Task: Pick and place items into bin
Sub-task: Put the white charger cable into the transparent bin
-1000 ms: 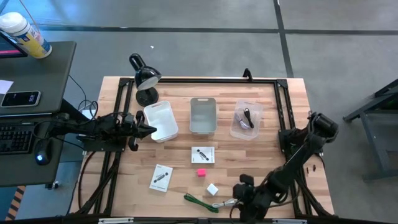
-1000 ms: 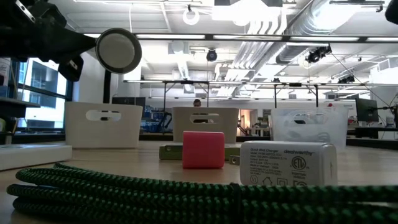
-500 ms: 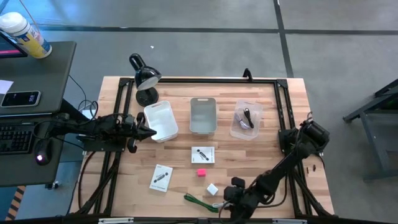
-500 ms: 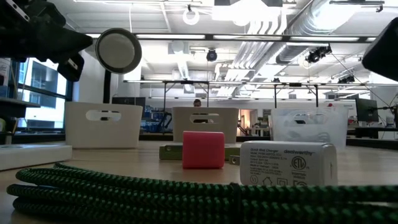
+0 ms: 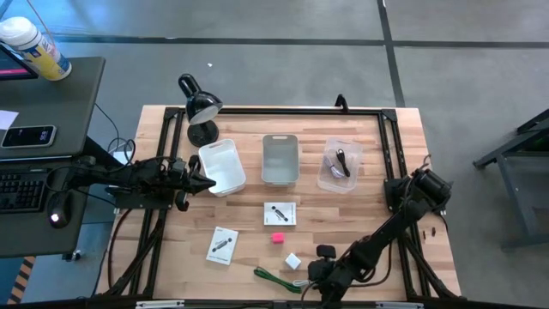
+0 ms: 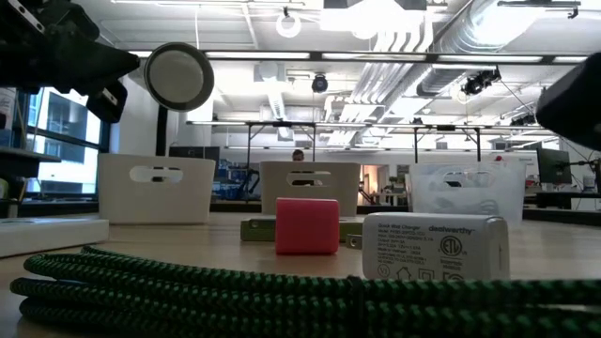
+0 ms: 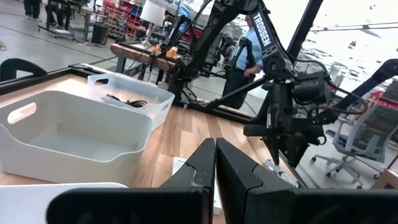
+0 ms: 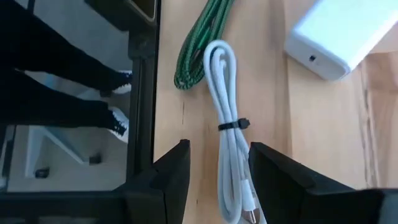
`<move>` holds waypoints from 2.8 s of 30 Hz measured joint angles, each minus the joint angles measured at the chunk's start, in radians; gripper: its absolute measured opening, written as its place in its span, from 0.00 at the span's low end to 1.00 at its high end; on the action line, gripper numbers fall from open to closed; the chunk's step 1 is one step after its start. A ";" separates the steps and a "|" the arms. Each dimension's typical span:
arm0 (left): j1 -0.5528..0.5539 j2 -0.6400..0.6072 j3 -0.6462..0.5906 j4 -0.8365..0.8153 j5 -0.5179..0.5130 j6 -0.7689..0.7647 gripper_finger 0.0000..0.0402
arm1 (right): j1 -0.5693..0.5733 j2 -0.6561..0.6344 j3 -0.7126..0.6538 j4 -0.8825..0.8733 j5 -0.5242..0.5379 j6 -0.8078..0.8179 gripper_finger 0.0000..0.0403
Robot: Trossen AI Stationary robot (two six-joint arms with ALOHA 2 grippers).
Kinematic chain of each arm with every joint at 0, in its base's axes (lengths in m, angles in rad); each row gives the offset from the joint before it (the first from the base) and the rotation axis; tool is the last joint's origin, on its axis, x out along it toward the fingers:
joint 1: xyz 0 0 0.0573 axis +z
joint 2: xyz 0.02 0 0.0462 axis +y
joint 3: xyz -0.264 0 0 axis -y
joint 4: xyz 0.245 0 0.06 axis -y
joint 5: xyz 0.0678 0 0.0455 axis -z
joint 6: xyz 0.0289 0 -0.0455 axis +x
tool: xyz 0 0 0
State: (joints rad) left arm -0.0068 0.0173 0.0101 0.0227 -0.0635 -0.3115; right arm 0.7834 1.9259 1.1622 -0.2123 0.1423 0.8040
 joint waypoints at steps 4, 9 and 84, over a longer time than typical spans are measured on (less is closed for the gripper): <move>0.000 0.000 0.000 0.000 0.000 0.000 0.01 | -0.002 0.012 0.000 0.000 0.006 -0.014 0.38; 0.000 0.000 0.000 0.000 0.000 0.000 0.01 | -0.012 0.026 0.000 -0.032 0.004 0.002 0.38; 0.000 0.000 0.000 0.002 -0.008 0.019 0.01 | -0.122 -0.330 0.000 -0.626 0.253 0.546 0.12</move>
State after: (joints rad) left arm -0.0069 0.0174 0.0101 0.0242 -0.0711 -0.2928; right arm 0.6609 1.5954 1.1625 -0.8384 0.3957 1.3504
